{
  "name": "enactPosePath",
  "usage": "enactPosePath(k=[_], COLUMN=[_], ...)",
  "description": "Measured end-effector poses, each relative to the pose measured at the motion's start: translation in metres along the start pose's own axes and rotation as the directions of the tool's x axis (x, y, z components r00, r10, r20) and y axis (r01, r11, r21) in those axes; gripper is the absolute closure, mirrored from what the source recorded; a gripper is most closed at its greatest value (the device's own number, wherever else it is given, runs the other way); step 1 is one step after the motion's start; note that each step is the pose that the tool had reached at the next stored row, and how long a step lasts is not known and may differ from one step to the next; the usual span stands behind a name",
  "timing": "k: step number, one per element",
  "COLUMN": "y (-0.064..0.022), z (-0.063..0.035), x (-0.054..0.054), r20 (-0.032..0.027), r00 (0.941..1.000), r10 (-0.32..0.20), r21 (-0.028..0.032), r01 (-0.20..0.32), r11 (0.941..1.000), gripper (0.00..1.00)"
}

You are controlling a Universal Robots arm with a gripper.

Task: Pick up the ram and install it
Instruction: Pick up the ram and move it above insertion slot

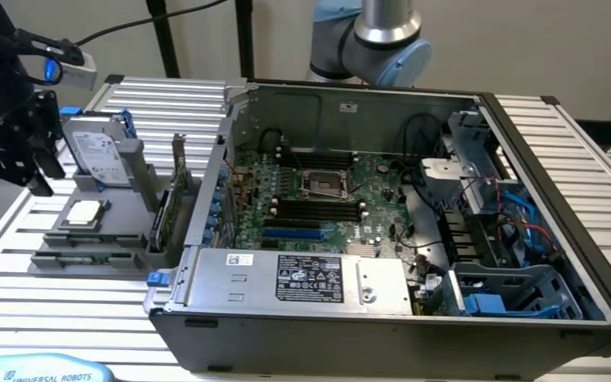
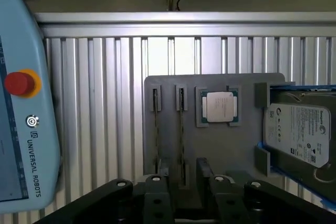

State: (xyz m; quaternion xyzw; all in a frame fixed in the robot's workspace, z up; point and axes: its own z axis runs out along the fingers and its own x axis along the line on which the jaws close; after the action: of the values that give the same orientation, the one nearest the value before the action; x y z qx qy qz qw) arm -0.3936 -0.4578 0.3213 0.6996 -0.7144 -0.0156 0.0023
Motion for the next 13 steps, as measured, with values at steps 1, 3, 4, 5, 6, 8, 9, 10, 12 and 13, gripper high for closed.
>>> enactPosePath(k=[1, 3, 4, 5, 6, 8, 9, 10, 12, 13], y=[-0.0004, -0.0007, -0.0009, -0.0010, -0.0012, -0.0016, -0.0018, -0.0019, -0.0023, -0.0026], z=[0.0017, 0.0053, 0.0071, 0.0088, 0.0108, 0.0145, 0.0163, 0.0179, 0.0213, 0.0231], x=[0.001, 0.003, 0.005, 0.006, 0.007, 0.010, 0.011, 0.012, 0.015, 0.016], r20=[-0.0001, -0.0003, -0.0004, -0.0003, -0.0002, 0.0000, 0.0000, -0.0002, -0.0005, -0.0004], r00=[1.0000, 1.0000, 1.0000, 1.0000, 1.0000, 1.0000, 1.0000, 1.0000, 1.0000, 1.0000], r10=[-0.001, -0.003, -0.004, -0.005, -0.005, -0.006, -0.007, -0.007, -0.008, -0.008], r21=[-0.0002, -0.0004, -0.0004, -0.0003, -0.0002, 0.0001, 0.0001, -0.0002, -0.0004, -0.0004], r01=[0.001, 0.003, 0.004, 0.005, 0.005, 0.006, 0.007, 0.007, 0.008, 0.008], r11=[1.0000, 1.0000, 1.0000, 1.0000, 1.0000, 1.0000, 1.0000, 1.0000, 1.0000, 1.0000], gripper=[0.64, 0.58, 0.52, 0.52, 0.52, 0.52, 0.52, 0.52, 0.52, 0.52])
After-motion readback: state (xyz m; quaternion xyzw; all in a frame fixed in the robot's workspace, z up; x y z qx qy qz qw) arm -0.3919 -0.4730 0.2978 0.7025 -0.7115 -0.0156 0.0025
